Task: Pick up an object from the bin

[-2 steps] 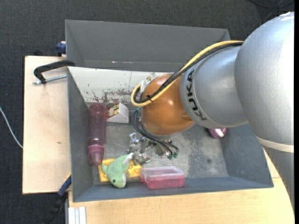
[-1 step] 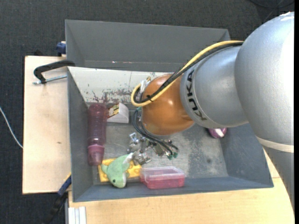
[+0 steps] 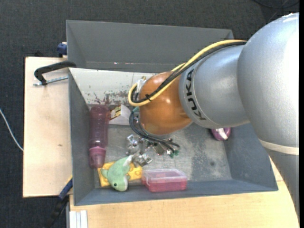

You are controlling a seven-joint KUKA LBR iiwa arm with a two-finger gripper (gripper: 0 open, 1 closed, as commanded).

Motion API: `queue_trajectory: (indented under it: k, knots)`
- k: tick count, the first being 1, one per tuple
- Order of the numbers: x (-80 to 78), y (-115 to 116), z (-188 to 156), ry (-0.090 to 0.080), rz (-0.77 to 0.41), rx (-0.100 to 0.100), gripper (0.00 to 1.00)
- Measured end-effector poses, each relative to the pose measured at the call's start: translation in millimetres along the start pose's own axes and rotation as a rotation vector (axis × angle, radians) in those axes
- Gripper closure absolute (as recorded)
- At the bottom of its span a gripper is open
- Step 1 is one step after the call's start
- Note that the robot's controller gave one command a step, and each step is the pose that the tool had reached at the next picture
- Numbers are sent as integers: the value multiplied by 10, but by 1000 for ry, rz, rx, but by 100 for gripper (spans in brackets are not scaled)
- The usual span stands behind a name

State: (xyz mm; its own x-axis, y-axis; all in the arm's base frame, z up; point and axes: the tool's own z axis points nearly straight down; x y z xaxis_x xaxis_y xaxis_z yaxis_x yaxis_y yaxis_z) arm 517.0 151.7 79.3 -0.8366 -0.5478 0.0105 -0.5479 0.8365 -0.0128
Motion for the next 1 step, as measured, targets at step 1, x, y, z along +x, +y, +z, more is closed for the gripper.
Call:
queue_trajectory:
  k: [1]
  knots:
    - [74,160,-1425,-18,0,-12,100]
